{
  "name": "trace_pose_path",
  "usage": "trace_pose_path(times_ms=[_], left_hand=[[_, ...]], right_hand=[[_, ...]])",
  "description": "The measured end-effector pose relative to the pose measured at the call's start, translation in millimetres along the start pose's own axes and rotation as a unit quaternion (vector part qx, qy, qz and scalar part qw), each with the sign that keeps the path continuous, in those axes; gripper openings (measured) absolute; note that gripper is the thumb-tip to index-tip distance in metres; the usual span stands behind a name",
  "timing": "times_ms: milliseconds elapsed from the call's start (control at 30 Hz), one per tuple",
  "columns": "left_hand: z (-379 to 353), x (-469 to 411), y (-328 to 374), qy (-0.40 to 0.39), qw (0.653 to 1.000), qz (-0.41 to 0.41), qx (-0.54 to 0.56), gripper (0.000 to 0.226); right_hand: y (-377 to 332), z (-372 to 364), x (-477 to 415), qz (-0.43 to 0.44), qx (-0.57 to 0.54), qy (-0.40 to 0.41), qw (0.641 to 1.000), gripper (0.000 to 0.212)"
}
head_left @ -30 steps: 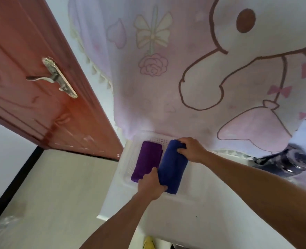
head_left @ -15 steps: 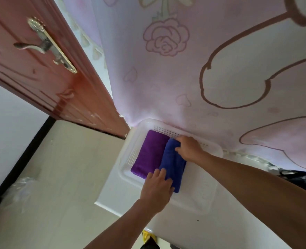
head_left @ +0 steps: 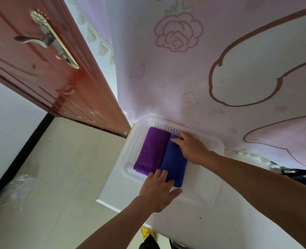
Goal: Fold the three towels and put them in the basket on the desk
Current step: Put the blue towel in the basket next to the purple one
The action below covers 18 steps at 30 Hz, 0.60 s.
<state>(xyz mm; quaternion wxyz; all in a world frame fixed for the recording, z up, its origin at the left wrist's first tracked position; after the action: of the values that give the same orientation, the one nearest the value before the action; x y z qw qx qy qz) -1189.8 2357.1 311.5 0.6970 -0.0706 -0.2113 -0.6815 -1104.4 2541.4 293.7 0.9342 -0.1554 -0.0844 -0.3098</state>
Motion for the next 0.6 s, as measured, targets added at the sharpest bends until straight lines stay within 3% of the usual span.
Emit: trace_pose_path(times_ms=[233, 367, 500, 600], left_hand=[[1.0, -2.6, -0.4, -0.048, 0.999, -0.013, -0.018, 0.064], [1.5, -2.6, 2.1, -0.067, 0.997, -0.01, -0.034, 0.066], [1.1, 4.5, 2.1, -0.064, 0.998, -0.012, -0.028, 0.064], [5.8, 23.7, -4.9, -0.004, 1.0, -0.025, -0.011, 0.058]], right_hand=[[-9.0, -29.1, -8.0, -0.068, 0.078, 0.033, 0.994, 0.08], [-13.8, -29.0, -7.6, -0.069, 0.111, 0.018, 0.991, 0.079], [-8.2, -8.9, -11.7, -0.074, -0.032, -0.021, 0.997, 0.072], [2.9, 26.5, -0.7, -0.108, -0.104, 0.024, 0.988, 0.055]])
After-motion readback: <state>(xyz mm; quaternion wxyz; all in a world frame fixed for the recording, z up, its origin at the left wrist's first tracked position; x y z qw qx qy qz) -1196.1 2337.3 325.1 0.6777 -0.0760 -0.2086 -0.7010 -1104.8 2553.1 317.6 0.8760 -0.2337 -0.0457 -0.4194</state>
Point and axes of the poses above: each hand's wrist, its own x-axis away from the middle knuckle, its own z-axis out of the back of the hand, y = z × x, the point moved 1 cm from there along -x, towards the middle knuckle, and after that the axes turned 9 degrees about y, right-handed, at the moved point
